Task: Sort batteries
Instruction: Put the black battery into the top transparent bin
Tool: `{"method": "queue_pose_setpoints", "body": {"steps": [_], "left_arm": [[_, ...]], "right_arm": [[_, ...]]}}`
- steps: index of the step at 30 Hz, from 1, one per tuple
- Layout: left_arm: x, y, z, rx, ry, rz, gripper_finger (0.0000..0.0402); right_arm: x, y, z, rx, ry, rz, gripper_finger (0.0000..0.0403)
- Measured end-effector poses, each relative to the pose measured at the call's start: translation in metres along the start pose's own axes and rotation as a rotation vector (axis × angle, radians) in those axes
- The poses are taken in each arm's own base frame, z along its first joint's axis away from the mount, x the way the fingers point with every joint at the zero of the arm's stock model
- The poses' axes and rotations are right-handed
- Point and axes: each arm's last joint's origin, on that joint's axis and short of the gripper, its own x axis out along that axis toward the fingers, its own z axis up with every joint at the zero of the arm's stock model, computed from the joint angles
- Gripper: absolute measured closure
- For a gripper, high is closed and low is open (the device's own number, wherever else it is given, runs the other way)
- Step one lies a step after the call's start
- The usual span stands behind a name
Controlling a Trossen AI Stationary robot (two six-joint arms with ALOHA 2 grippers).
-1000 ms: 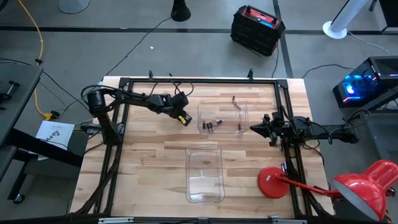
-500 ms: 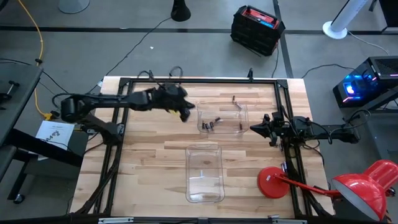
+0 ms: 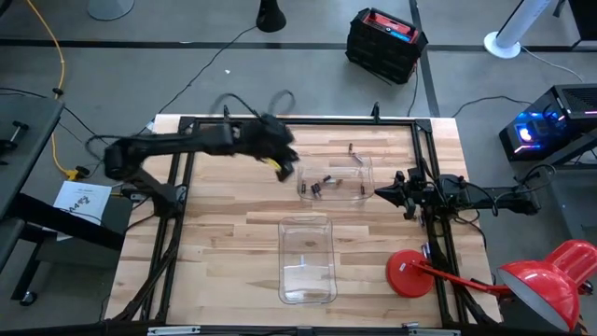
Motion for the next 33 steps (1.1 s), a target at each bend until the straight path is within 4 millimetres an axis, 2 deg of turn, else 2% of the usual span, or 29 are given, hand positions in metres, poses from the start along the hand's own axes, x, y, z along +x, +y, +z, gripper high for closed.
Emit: {"method": "queue_pose_setpoints", "body": {"steps": [3,6,8,13,15,19,21,24,26,27,29,33], "left_arm": [[-0.04,0.012,-0.004,-0.025,-0.069,0.074,0.0306],[-0.077,0.021,-0.019,-0.116,-0.195,0.105,0.0302],[-0.089,0.023,-0.035,-0.194,-0.248,0.094,0.0301],[-0.101,0.021,-0.068,-0.339,-0.334,0.027,0.03],[-0.104,0.02,-0.076,-0.378,-0.347,0.004,0.03],[-0.108,0.017,-0.079,-0.394,-0.376,0.013,0.03],[-0.109,0.017,-0.078,-0.398,-0.404,0.037,0.03],[-0.107,0.018,-0.075,-0.388,-0.435,0.063,0.03],[-0.107,0.021,-0.072,-0.374,-0.462,0.083,0.03],[-0.106,0.022,-0.071,-0.372,-0.47,0.091,0.03],[-0.105,0.025,-0.068,-0.382,-0.49,0.1,0.03],[-0.106,0.027,-0.065,-0.409,-0.517,0.092,0.03]], "right_arm": [[0.0,0.0,0.0,0.0,0.0,0.0,0.0402],[0.0,0.0,0.0,0.0,0.0,0.0,0.0402],[0.0,0.0,0.0,0.0,0.0,0.0,0.0402],[0.0,0.0,0.001,0.001,-0.025,-0.013,0.0402],[0.0,0.003,0.011,0.069,-0.169,-0.051,0.0402],[-0.011,0.006,0.042,0.426,-0.727,-0.201,0.0402],[-0.016,0.011,0.055,0.417,-0.849,-0.188,0.0402],[-0.012,0.032,0.081,0.156,-0.797,-0.001,0.0402],[-0.003,0.046,0.102,0.016,-0.738,0.042,0.0402],[0.004,0.05,0.11,-0.033,-0.695,-0.013,0.0402],[0.02,0.051,0.125,-0.082,-0.57,-0.251,0.0402],[0.044,0.03,0.143,-0.076,-0.212,-0.82,0.0402]]}}
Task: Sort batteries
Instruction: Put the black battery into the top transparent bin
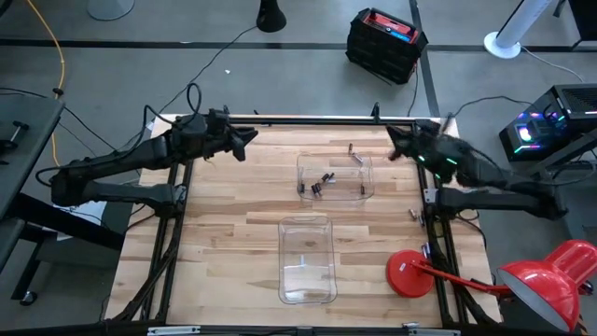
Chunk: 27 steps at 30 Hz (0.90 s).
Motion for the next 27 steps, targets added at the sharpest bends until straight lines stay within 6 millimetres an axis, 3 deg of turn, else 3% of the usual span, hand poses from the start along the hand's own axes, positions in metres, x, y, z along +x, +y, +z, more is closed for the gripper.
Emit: {"method": "queue_pose_setpoints", "body": {"steps": [3,7,14,20,24,27], "left_arm": [[0.0,0.0,0.0,-0.002,-0.003,-0.003,0.03],[0.0,0.0,0.001,0.006,-0.005,-0.005,0.03],[0.0,-0.002,0.0,0.034,0.025,-0.061,0.03],[0.0,-0.004,-0.001,0.035,0.055,-0.115,0.03],[0.0,-0.005,-0.002,0.035,0.081,-0.164,0.03],[-0.001,-0.006,-0.003,0.035,0.104,-0.207,0.03]], "right_arm": [[0.035,-0.002,0.002,-0.074,0.276,-0.158,0.0402],[0.094,0.0,-0.002,-0.093,0.472,-0.186,0.0391],[0.181,-0.016,-0.023,-0.002,0.721,-0.406,0.0309],[0.235,-0.026,-0.033,0.094,0.927,-0.475,0.0246],[0.264,-0.038,-0.049,0.124,1.049,-0.555,0.0238],[0.274,-0.045,-0.064,0.145,1.168,-0.63,0.024]]}}
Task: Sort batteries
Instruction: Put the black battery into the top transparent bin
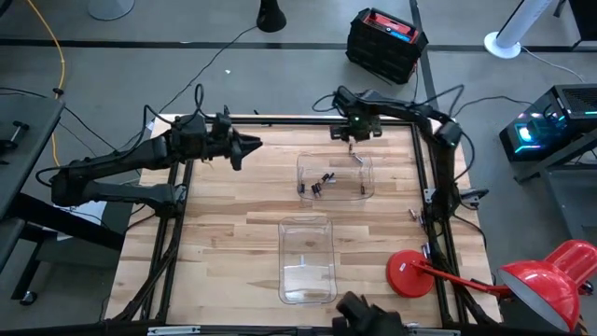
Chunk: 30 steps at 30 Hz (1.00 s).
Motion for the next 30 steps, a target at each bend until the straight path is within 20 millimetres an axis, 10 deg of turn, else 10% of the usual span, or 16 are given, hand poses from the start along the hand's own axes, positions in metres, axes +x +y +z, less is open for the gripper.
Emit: {"method": "queue_pose_setpoints", "body": {"steps": [13,20,24,30], "left_arm": [[0.0,0.002,0.001,0.027,-0.007,0.01,0.03],[-0.001,0.01,0.006,0.016,-0.043,0.075,0.03],[-0.002,0.014,0.011,0.009,-0.097,0.107,0.03],[0.006,0.024,0.019,-0.006,-0.166,0.151,0.03]], "right_arm": [[0.033,0.006,-0.009,-0.005,0.008,-0.049,0.0246],[0.031,0.003,-0.001,-0.118,-0.046,-0.04,0.0383],[0.012,0.004,0.0,-0.216,-0.182,-0.083,0.0382],[-0.073,0.004,-0.029,-0.348,-0.364,0.038,0.0394]]}}
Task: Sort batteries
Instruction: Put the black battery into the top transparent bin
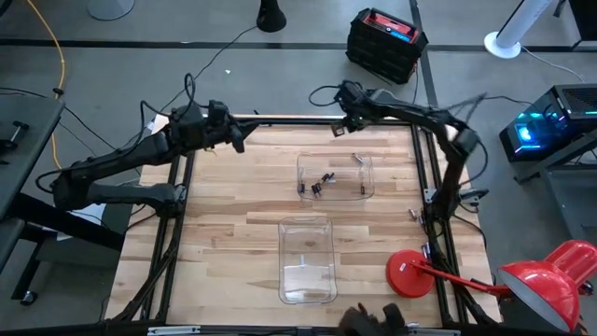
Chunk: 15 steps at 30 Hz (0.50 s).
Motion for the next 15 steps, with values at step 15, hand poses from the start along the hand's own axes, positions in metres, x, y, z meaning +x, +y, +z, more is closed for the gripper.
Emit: {"method": "queue_pose_setpoints", "body": {"steps": [15], "left_arm": [[0.091,0.07,-0.024,-0.024,0.371,0.197,0.03]], "right_arm": [[-0.091,0.107,-0.101,-0.332,0.055,0.314,0.0374]]}}
